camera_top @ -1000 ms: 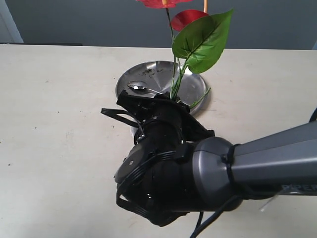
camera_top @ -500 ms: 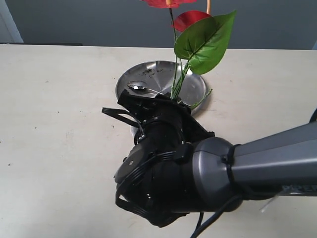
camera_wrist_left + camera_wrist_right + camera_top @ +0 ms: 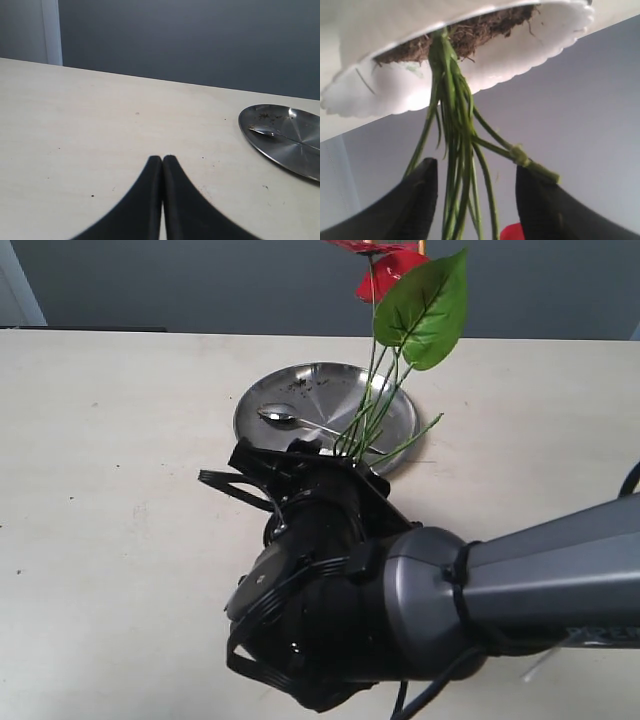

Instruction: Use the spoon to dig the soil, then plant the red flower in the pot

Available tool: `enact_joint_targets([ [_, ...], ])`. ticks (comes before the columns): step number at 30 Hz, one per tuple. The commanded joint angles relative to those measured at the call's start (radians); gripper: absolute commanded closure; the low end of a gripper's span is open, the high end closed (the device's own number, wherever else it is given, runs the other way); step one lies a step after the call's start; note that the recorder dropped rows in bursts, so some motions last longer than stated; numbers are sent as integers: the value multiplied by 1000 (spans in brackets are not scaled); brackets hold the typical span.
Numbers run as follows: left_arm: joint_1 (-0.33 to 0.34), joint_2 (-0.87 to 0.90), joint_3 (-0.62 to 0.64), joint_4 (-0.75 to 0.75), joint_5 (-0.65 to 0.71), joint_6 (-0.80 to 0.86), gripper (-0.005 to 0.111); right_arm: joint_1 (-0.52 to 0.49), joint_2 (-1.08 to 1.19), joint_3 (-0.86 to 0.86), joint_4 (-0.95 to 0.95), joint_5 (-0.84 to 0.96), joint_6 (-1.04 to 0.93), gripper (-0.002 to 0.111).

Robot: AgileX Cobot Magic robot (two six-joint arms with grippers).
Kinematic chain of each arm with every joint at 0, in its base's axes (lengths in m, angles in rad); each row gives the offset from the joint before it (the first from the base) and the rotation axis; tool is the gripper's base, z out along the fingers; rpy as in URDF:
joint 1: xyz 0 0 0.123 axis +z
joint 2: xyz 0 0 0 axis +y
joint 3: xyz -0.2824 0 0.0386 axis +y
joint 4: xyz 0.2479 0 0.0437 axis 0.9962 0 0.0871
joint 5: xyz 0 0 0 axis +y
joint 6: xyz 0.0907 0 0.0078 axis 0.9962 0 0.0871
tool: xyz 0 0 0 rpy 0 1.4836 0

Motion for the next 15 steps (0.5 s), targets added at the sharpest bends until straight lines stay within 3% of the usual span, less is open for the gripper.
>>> enact_joint_targets([
  [1, 2, -5, 2, 2, -15, -1, 106, 19, -1, 3, 10, 34, 2, 60],
  [15, 2, -5, 2, 2, -15, -1, 106, 89, -3, 3, 72, 124, 2, 60],
])
